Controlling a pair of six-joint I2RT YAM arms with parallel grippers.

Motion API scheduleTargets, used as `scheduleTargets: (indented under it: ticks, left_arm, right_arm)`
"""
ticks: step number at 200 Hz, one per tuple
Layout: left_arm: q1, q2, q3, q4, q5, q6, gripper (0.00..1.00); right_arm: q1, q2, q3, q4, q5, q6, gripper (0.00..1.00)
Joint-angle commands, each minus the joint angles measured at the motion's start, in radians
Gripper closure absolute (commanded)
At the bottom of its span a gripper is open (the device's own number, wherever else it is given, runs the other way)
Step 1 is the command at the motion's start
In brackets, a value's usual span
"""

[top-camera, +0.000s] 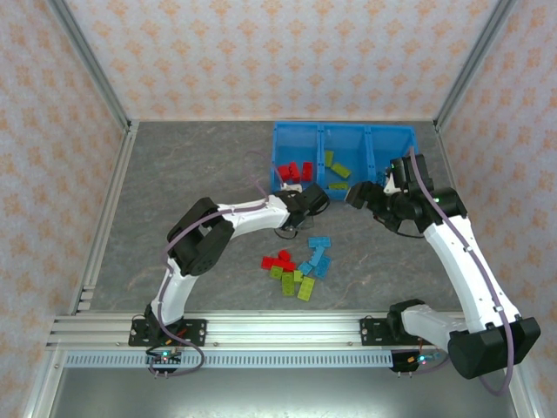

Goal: Sort the legos into containers by color

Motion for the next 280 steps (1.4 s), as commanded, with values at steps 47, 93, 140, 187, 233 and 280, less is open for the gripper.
scheduleTargets:
  ticks: [47,93,140,187,233,280]
  left_arm:
    - [0.005,-0.101,-0.041,-0.037,-0.001,0.035,0.85]
    - [0.005,-0.303,-0.010,-0.102,-0.013,0.101,0.91]
    - [0.106,-0.170,0.229,-0.133,-0.043,0.216,0.92]
    - [0.156,0.184,0.708,-0.224,-0.010,0.420,0.89]
    - [0.203,0.223,0.777,-0.204,0.010,0.411,0.81]
    - [0.205,0.119,0.696,-0.172,0.015,0.457,0.63]
  right_arm:
    - [0.001,-0.032,0.011,-0.089,-0.043,-0.026,0.14]
    - [0.001,-0.040,0.021,-0.085,-0.038,-0.017,0.13]
    - [0.001,-0.048,0.014,-0.071,-0.047,-0.003,0.13]
    - [0.001,-0.081,0.023,-0.096,-0.036,0.000,0.13]
    - [0.001,-0.130,-0.007,-0.096,-0.018,0.023,0.13]
    - [0.001,-0.115,-0.020,-0.063,-0.032,0.032,0.12]
